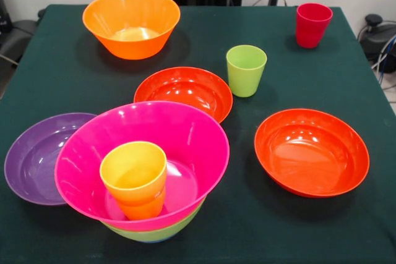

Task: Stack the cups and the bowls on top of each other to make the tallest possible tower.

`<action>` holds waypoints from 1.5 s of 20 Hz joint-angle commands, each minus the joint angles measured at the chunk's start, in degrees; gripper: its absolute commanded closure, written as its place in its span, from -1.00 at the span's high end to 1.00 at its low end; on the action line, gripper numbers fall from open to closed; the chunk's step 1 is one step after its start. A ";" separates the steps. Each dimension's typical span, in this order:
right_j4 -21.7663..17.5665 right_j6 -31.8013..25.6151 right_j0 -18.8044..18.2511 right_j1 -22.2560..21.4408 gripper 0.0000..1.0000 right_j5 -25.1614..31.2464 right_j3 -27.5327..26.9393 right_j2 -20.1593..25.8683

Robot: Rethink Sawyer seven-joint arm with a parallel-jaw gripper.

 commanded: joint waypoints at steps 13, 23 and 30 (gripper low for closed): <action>-11.94 1.05 7.85 -1.74 1.00 -16.14 15.17 22.74; -14.98 3.49 8.93 -3.07 1.00 -19.19 16.81 27.06; -17.05 4.93 9.26 -4.36 1.00 -19.09 17.47 29.10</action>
